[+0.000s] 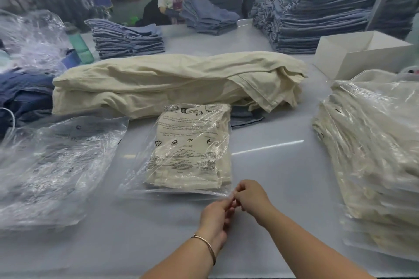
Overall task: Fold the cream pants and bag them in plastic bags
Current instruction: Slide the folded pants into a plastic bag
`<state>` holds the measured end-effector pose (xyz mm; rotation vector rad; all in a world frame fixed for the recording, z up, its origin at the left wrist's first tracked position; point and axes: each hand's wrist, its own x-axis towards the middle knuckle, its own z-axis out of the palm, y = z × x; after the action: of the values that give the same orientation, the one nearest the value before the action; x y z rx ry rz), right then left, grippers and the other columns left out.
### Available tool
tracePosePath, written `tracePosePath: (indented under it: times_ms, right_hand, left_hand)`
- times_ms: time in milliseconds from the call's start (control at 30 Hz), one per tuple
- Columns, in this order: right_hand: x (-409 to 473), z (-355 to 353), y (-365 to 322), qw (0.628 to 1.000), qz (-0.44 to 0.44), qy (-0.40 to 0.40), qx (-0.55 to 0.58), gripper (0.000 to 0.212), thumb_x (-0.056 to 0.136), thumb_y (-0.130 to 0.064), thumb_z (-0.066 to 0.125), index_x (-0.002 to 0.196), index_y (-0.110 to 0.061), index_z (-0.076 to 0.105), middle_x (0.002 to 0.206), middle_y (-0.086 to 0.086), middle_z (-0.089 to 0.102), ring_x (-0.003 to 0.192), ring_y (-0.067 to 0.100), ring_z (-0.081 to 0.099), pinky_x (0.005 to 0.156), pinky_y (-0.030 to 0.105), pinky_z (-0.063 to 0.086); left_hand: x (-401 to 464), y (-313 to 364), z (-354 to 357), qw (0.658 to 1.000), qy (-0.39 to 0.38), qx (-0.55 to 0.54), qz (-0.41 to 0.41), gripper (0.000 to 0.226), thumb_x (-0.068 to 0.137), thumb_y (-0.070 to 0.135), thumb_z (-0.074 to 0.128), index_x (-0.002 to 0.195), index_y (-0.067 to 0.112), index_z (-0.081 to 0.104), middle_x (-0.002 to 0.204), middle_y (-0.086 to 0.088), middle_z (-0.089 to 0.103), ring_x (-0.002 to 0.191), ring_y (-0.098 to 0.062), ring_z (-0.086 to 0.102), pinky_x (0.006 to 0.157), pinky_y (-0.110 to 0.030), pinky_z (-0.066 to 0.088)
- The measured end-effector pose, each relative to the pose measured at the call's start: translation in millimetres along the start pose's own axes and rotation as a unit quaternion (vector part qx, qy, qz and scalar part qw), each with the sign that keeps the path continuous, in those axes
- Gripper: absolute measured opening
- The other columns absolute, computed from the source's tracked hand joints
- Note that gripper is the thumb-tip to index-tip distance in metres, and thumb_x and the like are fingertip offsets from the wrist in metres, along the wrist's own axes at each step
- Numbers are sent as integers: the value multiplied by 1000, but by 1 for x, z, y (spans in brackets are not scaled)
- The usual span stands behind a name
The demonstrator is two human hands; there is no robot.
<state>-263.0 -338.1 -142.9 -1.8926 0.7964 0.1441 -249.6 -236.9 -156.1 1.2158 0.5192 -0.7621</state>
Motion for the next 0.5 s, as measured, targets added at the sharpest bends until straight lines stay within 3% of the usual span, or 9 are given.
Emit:
tracePosePath:
  times_ms: [133, 267, 500]
  right_hand:
    - [4, 0, 2, 997, -20, 12, -72, 18, 88, -11, 51, 71, -16, 51, 79, 3, 58, 77, 21, 53, 68, 29, 40]
    - [6, -8, 10, 997, -6, 9, -72, 18, 89, -10, 48, 72, -13, 48, 75, 2, 51, 72, 20, 48, 64, 28, 36]
    - [14, -36, 13, 989, 3, -5, -146, 26, 86, -6, 47, 63, -14, 39, 70, 6, 46, 68, 22, 42, 61, 28, 31]
  left_hand:
    - [2, 4, 2, 998, 62, -19, 26, 14, 85, 5, 66, 71, 6, 67, 51, 1, 63, 35, -1, 48, 32, -12, 22]
    - [3, 18, -20, 990, 118, -70, 45, 18, 85, 1, 62, 68, 6, 62, 46, 2, 60, 32, 0, 48, 30, -11, 21]
    - [8, 58, -123, 952, 250, -111, 136, 14, 84, 0, 60, 71, 5, 59, 44, 2, 59, 30, -1, 47, 30, -9, 20]
